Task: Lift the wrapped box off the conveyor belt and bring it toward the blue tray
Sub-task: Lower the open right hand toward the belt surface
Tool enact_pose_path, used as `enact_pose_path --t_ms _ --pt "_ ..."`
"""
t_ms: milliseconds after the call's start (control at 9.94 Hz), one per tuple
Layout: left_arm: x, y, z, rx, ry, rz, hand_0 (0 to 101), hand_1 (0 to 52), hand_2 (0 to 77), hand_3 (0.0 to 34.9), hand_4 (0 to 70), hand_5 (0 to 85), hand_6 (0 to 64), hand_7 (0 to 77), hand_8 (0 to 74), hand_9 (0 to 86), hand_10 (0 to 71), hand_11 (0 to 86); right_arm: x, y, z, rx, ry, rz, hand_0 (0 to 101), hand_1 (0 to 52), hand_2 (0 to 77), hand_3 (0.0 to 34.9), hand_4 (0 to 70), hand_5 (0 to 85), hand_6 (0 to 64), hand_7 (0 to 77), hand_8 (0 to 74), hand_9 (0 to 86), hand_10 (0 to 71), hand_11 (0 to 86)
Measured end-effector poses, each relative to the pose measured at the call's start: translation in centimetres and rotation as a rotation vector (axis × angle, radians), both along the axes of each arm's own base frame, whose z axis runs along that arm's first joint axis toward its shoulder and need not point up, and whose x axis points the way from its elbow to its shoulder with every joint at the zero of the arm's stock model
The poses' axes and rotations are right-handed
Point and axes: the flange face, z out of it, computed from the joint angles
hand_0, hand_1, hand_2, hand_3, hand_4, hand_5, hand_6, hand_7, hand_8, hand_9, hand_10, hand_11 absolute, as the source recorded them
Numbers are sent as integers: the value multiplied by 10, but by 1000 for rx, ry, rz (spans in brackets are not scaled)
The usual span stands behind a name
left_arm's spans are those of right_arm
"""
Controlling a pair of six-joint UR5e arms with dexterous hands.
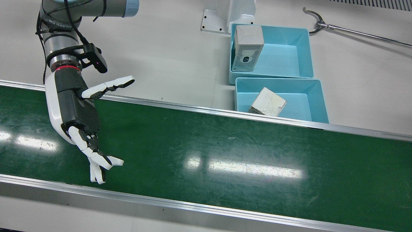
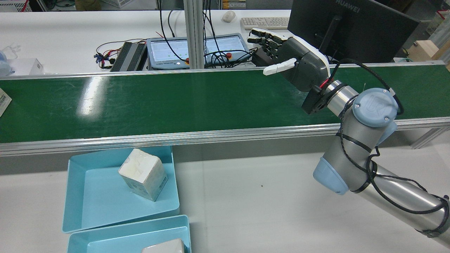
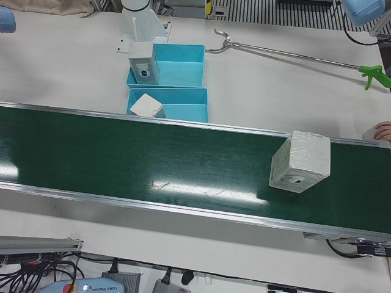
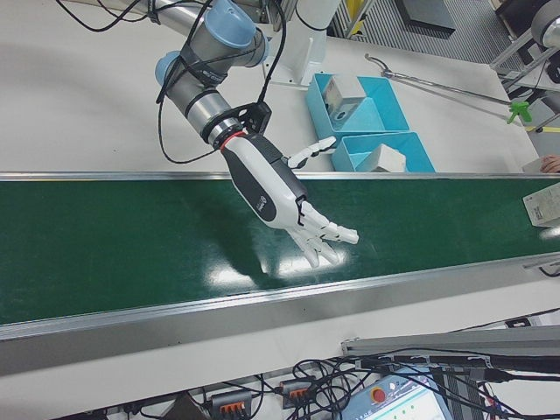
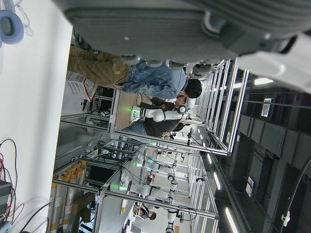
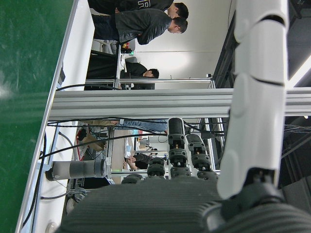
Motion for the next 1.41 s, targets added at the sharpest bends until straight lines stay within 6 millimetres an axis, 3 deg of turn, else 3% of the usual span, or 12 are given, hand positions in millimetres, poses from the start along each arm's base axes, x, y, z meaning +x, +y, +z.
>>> enact_pose_path --t_ms 604,704,1208,1409 --pt "0 0 0 0 0 0 0 0 11 0 5 11 5 5 5 0 5 5 -8 5 3 -33 8 14 481 147 87 0 142 131 76 213 33 44 0 11" --pt "0 0 0 0 0 0 0 0 5 0 5 11 5 5 5 5 5 5 -12 7 4 -38 10 9 488 147 87 0 142 131 44 207 27 38 0 11" --pt "0 0 0 0 0 0 0 0 11 0 5 11 5 5 5 0 0 5 -46 18 0 -8 -21 6 471 125 109 0 115 104 71 191 44 44 0 11" --pt "0 0 0 0 0 0 0 0 11 0 5 11 5 5 5 5 0 5 -45 19 -4 -1 -37 27 471 125 109 0 115 104 71 191 44 44 0 11"
